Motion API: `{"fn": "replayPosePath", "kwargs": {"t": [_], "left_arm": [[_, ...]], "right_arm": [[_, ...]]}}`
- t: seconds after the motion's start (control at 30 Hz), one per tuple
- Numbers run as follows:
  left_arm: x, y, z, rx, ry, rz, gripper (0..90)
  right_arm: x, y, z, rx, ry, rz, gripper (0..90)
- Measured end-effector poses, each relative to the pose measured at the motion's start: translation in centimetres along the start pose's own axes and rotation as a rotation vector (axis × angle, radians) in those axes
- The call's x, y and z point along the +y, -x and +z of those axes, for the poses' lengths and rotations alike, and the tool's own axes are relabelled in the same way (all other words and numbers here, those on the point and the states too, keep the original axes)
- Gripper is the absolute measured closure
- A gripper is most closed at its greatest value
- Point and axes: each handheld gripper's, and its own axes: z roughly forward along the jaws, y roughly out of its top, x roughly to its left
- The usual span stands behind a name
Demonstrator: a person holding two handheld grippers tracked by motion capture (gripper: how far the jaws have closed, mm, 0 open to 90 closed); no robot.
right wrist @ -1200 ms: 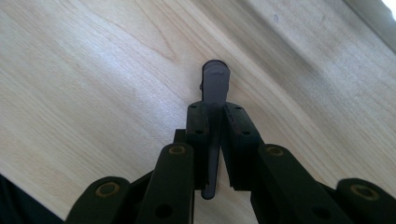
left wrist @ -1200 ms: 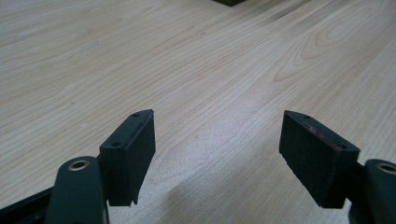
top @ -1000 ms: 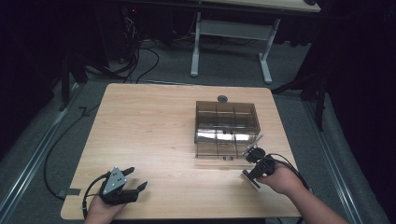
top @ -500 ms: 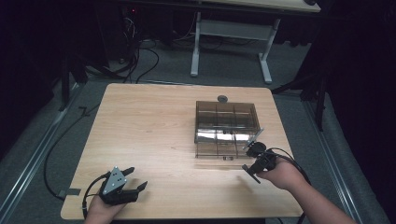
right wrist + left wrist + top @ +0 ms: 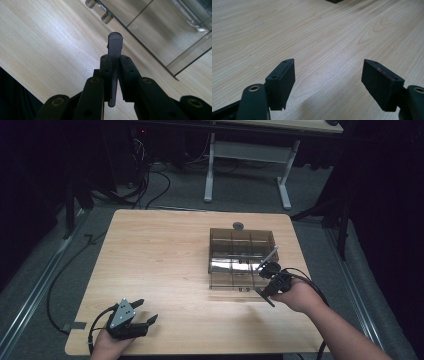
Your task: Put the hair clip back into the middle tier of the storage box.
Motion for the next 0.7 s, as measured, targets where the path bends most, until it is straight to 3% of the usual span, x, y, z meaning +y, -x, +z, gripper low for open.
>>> {"fn": "replayPosePath", "kwargs": {"t": [0.3, 0.37, 0.5, 0.63, 0.7], "left_arm": [[0.0, 0.0, 0.0, -0.006, 0.001, 0.000, 27.4], [0.0, 0.0, 0.0, -0.004, 0.002, 0.001, 27.4], [0.0, 0.0, 0.0, -0.005, 0.002, 0.000, 27.4], [0.0, 0.0, 0.0, -0.005, 0.002, 0.001, 27.4], [0.0, 0.0, 0.0, -0.006, 0.001, 0.000, 27.5]], "right_arm": [[2.4, -0.1, -0.3, -0.012, -0.001, 0.002, 81.9], [2.9, 0.0, -0.2, -0.012, 0.008, -0.024, 81.9], [4.1, 0.0, -0.2, -0.010, 0.005, -0.018, 81.8], [5.1, 0.2, -0.2, -0.021, 0.011, -0.060, 81.9], [5.5, 0.0, -0.2, -0.026, 0.009, -0.041, 81.9]]}}
